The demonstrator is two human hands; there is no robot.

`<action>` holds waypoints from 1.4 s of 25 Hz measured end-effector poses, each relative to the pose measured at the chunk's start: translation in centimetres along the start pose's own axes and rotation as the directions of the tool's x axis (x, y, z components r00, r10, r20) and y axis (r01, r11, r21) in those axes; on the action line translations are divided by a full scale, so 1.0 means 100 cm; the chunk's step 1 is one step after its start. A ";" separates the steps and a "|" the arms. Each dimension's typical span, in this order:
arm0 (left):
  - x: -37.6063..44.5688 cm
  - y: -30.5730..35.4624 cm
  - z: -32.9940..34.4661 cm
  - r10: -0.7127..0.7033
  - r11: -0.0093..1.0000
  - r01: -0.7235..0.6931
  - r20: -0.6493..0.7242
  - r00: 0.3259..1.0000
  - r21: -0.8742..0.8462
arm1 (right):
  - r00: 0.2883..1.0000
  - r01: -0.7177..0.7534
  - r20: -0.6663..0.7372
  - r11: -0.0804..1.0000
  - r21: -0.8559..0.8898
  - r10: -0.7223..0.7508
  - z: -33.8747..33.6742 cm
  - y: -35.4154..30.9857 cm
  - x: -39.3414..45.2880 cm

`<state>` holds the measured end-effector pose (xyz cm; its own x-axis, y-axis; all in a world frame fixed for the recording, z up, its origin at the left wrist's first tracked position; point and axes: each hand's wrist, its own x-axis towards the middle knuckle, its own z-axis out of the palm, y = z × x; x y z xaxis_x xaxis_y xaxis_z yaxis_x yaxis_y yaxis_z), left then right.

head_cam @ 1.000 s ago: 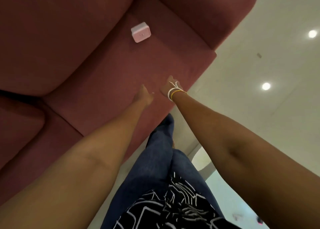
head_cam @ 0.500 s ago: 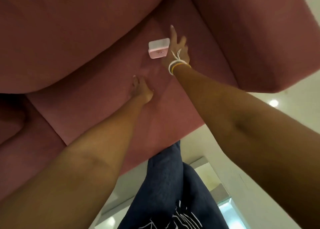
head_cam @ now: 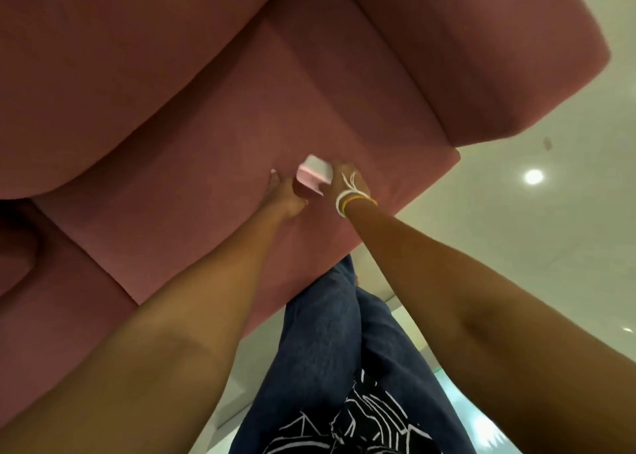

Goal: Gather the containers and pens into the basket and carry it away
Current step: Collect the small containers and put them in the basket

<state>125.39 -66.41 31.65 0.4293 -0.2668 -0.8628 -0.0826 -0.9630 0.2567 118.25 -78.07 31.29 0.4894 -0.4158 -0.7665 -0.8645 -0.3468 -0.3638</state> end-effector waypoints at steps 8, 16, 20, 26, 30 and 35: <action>-0.109 -0.029 0.093 0.006 0.999 -0.005 0.029 1.000 -0.052 | 0.948 -0.306 0.076 0.823 0.479 0.308 0.069 0.117 -0.139; -0.192 -0.117 0.151 0.150 0.970 -0.167 0.101 0.983 0.178 | 0.869 -0.364 0.211 0.290 0.885 0.448 0.192 0.166 -0.297; -0.220 -0.173 0.160 0.284 0.889 -0.314 0.136 0.949 0.333 | 0.848 -0.264 0.212 0.041 0.964 0.486 0.271 0.153 -0.357; -0.271 -0.295 0.164 0.226 0.775 -0.317 0.228 0.947 0.547 | 0.822 -0.133 0.264 -0.281 0.951 0.504 0.386 0.135 -0.442; -0.304 -0.362 0.187 0.224 0.671 -0.325 0.235 0.946 0.667 | 0.806 -0.055 0.287 -0.417 0.907 0.518 0.467 0.131 -0.502; -0.354 -0.438 0.255 0.243 0.618 -0.401 0.321 0.915 0.676 | 0.768 0.061 0.277 -0.496 0.866 0.577 0.573 0.137 -0.579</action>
<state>90.84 -15.80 39.84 0.0838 -0.4907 -0.8673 -0.8310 -0.5147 0.2109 71.54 -10.59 40.37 -0.1551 -0.2868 -0.9453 0.3594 0.8750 -0.3244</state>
